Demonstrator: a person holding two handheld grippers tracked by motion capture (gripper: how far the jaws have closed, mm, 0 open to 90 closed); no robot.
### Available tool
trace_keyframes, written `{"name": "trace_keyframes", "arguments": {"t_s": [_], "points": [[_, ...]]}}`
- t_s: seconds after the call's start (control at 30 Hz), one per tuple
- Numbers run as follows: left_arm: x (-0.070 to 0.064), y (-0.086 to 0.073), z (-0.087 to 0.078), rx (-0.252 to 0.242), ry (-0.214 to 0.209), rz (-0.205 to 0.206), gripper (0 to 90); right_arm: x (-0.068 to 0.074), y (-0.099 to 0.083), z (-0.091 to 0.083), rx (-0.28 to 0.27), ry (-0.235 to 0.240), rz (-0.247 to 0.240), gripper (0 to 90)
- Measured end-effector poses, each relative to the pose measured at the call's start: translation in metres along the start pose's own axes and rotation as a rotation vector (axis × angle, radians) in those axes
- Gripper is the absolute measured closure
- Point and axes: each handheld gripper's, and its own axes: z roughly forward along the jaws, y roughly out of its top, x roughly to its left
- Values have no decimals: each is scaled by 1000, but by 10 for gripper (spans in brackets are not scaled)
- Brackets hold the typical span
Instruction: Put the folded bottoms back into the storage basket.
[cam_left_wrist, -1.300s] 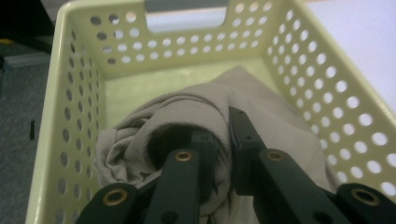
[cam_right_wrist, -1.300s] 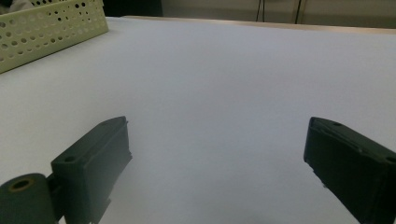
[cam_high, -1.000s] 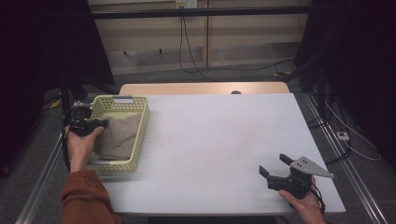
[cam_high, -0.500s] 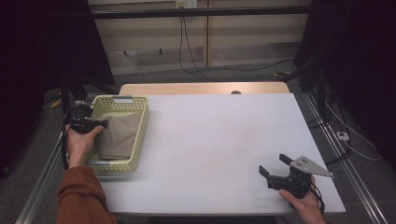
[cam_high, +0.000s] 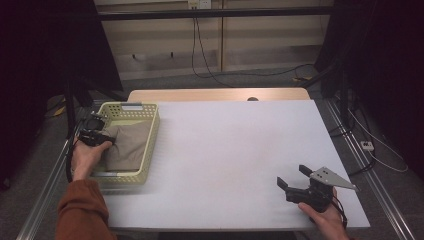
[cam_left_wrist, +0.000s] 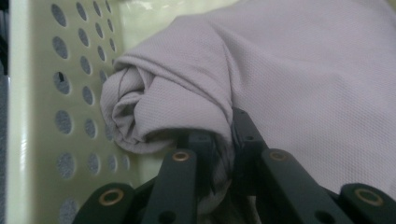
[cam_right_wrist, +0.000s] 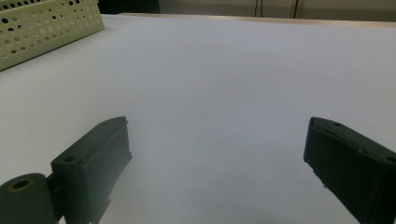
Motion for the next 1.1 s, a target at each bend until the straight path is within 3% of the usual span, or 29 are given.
{"name": "trace_keyframes", "arguments": {"t_s": [0.03,0.2,0.37,0.43,0.57,0.73,0.83,1.0,1.1], "points": [[1,1,1,-10,0,-20,814,0,0,0,-1,0,0,67],[1,4,6,-37,10,-33,812,0,0,0,0,-1,1,67],[1,5,12,-55,6,-25,804,0,0,0,-1,-2,3,67],[-1,5,14,-35,9,11,804,0,0,0,-1,-2,4,67],[0,4,16,28,8,11,807,-1,0,-1,-1,-2,3,67],[2,4,15,32,56,-6,808,-1,0,-1,-1,-5,4,66],[6,4,18,24,33,-35,804,0,0,-1,-2,-3,2,66],[10,3,16,-22,-6,-48,794,0,0,0,0,-3,4,66],[7,2,9,-63,-16,-26,752,0,0,0,-1,-3,6,66]]}}
